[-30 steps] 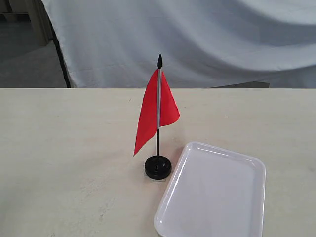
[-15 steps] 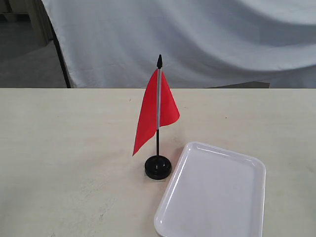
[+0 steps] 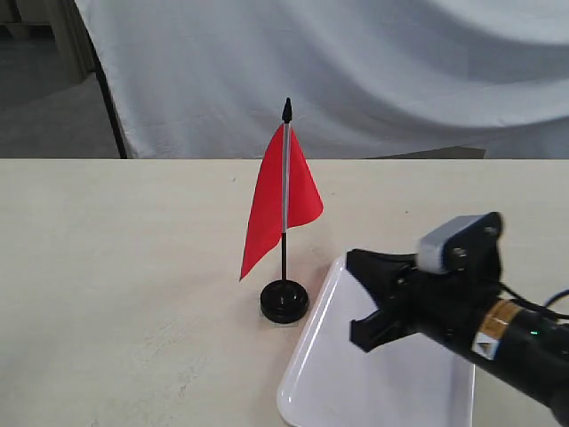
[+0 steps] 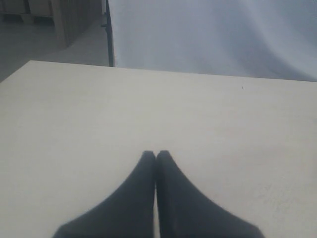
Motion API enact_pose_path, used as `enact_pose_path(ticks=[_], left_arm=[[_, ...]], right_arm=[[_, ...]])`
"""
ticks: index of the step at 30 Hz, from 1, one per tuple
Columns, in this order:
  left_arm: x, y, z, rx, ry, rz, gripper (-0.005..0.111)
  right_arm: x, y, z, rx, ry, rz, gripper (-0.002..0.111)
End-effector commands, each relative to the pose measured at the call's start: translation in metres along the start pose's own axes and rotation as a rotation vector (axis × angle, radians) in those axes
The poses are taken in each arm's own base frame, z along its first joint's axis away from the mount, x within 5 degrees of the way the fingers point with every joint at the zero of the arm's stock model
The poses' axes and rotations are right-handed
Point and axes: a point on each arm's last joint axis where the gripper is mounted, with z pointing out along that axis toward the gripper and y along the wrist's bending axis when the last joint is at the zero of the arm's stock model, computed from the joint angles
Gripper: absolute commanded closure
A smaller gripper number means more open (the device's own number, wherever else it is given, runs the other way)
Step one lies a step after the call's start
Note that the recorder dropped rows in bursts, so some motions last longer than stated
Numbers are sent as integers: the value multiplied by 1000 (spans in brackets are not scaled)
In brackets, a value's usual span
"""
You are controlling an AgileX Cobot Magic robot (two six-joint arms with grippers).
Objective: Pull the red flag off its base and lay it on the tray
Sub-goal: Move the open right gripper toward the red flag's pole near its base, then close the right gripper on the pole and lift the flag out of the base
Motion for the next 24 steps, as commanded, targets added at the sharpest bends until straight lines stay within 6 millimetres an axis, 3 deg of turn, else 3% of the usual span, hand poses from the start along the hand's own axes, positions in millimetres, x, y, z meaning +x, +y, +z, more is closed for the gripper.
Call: enact_pose_path(ticks=[1,9,12,16,18,24], left_arm=[[1,0,0,4,2,2,107],[1,0,0,4,2,2,107],[1,0,0,4,2,2,107],[1,0,0,4,2,2,107],[1,0,0,4,2,2,107],[1,0,0,4,2,2,107]], right_arm=[[13,5,38,-36,27,-100,109],[22,-2,56,-22,85,-96,104],[20,-1,56,-27,70,-96,81],[21,-1,56,-27,73,-64,25],[21,-1,56,-27,73,-57,4],[15,-3,62,-28,48,-62,4]])
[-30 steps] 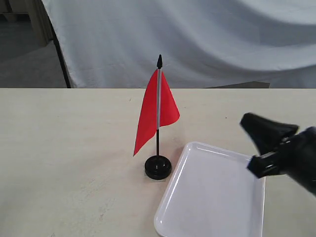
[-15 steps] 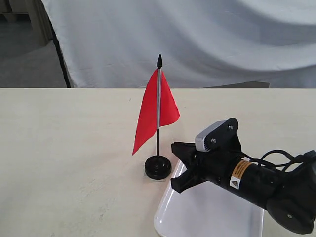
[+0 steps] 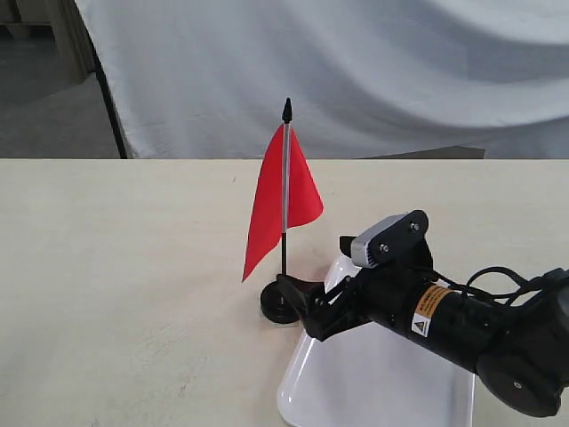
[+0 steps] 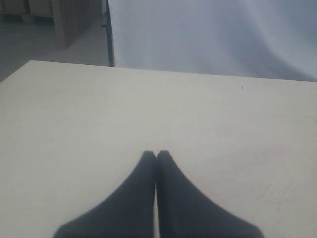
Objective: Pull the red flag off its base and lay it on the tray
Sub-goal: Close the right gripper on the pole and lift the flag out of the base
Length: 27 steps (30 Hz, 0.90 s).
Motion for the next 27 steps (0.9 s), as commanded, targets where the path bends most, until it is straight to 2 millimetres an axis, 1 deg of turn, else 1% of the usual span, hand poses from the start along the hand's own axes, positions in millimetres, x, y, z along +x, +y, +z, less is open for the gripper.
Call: enact_pose_path(ticks=[1,10,13,16,17,19,20,21,22,23,25,27], left_arm=[[1,0,0,4,2,2,107],[1,0,0,4,2,2,107],[1,0,0,4,2,2,107],[1,0,0,4,2,2,107],[1,0,0,4,2,2,107],[1,0,0,4,2,2,107],[1,0,0,4,2,2,107],[1,0,0,4,2,2,107],[1,0,0,4,2,2,107],[1,0,0,4,2,2,107],[1,0,0,4,2,2,107],[1,0,0,4,2,2,107]], right_arm=[[-9,-2,8,-2,-37,-2,4],[-35,-8,41,15,-33,-32,5],[-35,-9,53,12,-34,-35,10],[-28,-11,64,12,-22,-31,21],[-27,-12,67,12,-23,-31,26],[-26,-13,70,10,-22,-32,42],[-26,-12,70,6,-24,-35,55],[-26,-11,70,-8,-19,-48,73],[-26,-10,70,-19,-12,-46,95],[-27,-9,69,-30,-12,-43,107],[-32,-8,68,-32,-25,-41,107],[-40,-7,65,-36,-34,-53,109]])
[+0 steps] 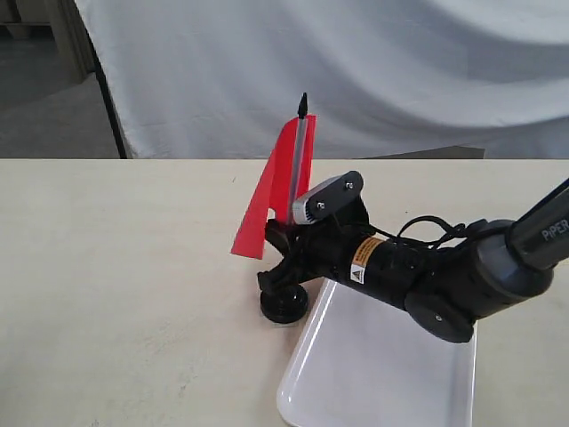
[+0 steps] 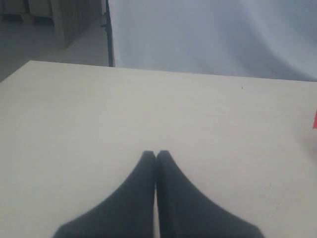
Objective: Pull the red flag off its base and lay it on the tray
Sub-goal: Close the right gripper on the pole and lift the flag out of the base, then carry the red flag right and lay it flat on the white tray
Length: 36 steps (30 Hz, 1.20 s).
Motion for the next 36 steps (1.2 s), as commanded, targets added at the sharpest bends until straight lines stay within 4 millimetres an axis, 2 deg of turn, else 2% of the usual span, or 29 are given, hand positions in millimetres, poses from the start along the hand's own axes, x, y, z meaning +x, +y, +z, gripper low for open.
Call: enact_pose_path(ticks=[1,7,11,13,15,17,21,23,24,26,27,30,36], left_arm=[[1,0,0,4,2,2,107],[1,0,0,4,2,2,107],[1,0,0,4,2,2,107],[1,0,0,4,2,2,107],[1,0,0,4,2,2,107],[1,0,0,4,2,2,107],[1,0,0,4,2,2,107],[1,0,0,4,2,2,107],[1,0,0,4,2,2,107],[1,0,0,4,2,2,107],[1,0,0,4,2,2,107],[1,0,0,4,2,2,107],[1,0,0,4,2,2,107]], right_arm=[[-21,-2,-6,10,-34,-10,109],[-80,3,-39,58,-85,-109,109],[-116,3,-70,149,-30,-247,109],[-125,-4,-89,218,59,-293,109],[-124,-13,-104,279,197,-377,109],[-119,-21,-123,315,405,-538,109],[-100,-32,-151,272,836,-819,109],[-89,-38,-157,237,1001,-906,109],[-87,-39,-157,229,1023,-927,109],[-80,-37,-154,165,1064,-1076,109],[-73,-34,-148,91,1098,-1215,109],[-60,-29,-132,-34,1131,-1419,109],[-13,-24,-94,-287,1230,-1704,109]])
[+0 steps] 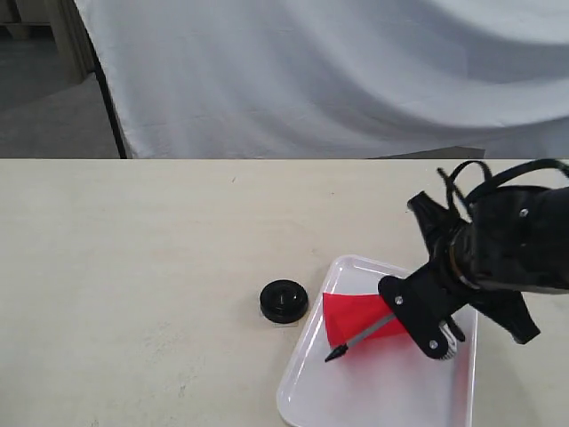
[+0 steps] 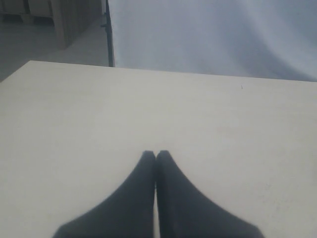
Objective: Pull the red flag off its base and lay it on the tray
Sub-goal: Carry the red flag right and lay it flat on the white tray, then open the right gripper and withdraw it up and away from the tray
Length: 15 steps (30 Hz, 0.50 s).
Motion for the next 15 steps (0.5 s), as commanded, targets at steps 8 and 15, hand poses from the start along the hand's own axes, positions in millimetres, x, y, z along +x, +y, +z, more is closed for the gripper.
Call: enact_pose_path(ticks=[8,15], left_arm=[[1,0,0,4,2,2,107],[1,0,0,4,2,2,107]], right_arm=[[-35,7,35,-24,-83,-196,108],[-41,5,34,-5,-126,-167,87]])
